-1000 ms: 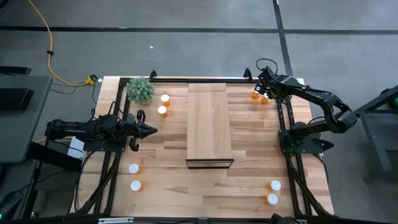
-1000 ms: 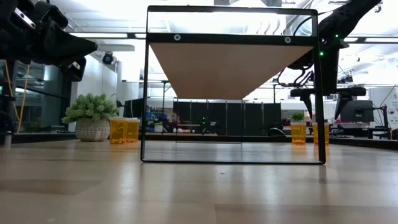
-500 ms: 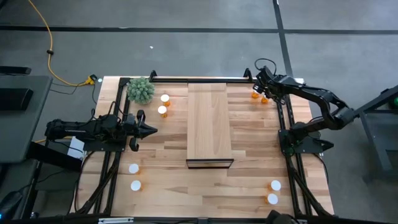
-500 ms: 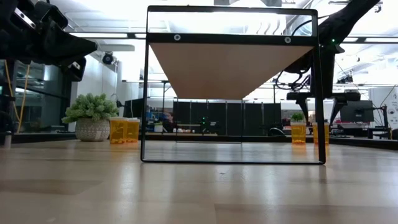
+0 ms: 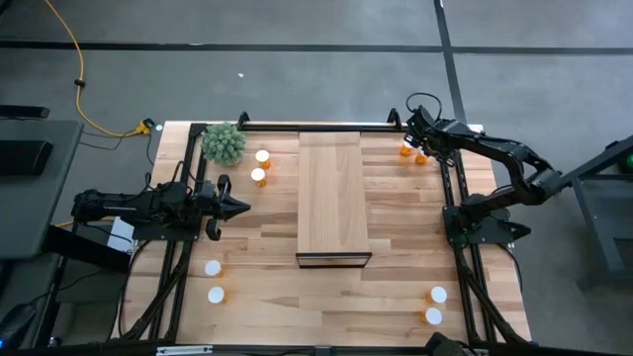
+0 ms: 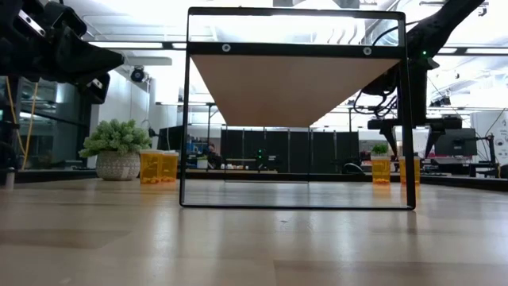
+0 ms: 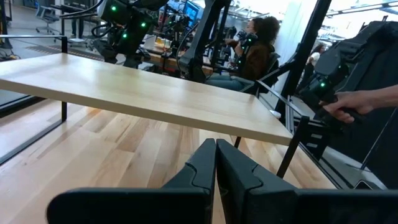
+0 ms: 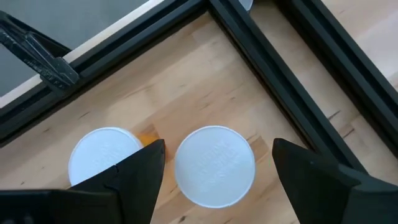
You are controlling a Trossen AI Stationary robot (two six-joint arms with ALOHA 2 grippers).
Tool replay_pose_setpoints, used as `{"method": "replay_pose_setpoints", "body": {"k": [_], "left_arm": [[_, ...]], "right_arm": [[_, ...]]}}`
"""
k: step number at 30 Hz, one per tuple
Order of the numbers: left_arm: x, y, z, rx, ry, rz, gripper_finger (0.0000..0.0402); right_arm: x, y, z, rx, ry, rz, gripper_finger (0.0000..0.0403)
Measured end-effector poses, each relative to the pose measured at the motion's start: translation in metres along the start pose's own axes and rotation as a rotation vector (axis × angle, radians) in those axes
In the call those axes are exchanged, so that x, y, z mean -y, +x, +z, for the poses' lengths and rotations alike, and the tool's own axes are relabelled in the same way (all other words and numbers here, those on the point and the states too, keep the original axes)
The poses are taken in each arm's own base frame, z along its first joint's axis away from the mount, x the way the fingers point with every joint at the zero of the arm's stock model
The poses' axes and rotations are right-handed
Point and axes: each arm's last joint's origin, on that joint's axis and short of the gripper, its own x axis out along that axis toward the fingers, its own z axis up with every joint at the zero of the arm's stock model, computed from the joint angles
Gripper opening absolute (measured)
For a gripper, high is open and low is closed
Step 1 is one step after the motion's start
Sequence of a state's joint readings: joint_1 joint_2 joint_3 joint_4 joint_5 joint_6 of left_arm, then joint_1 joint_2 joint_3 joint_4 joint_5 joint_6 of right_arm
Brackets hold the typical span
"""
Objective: Pick and place medicine bottles onto shelf by color
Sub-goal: Put the orange pill bottle on the shelf
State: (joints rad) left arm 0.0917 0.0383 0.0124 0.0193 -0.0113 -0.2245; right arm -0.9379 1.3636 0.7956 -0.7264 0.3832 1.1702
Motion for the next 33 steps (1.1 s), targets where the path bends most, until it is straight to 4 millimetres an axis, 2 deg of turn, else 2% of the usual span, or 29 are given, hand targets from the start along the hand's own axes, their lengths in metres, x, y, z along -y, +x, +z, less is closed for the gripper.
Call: {"method": "replay_pose_setpoints", "body": {"k": [11,22,33], "left_arm": [[0.0,0.0,0.0,0.0,0.0,0.0,0.0003],[0.0,0.0,0.0,0.0,0.0,0.0,0.0003],[0.0,0.0,0.0,0.0,0.0,0.0,0.0003]], "right_arm": [[-0.005,0.019,-0.007,-0.048,-0.006,-0.069,0.0288],[-0.006,0.02,-0.007,-0.031,-0.015,-0.069,0.0285],[-0.006,0.02,-0.007,-0.042,-0.043,-0.066,0.0211]]}}
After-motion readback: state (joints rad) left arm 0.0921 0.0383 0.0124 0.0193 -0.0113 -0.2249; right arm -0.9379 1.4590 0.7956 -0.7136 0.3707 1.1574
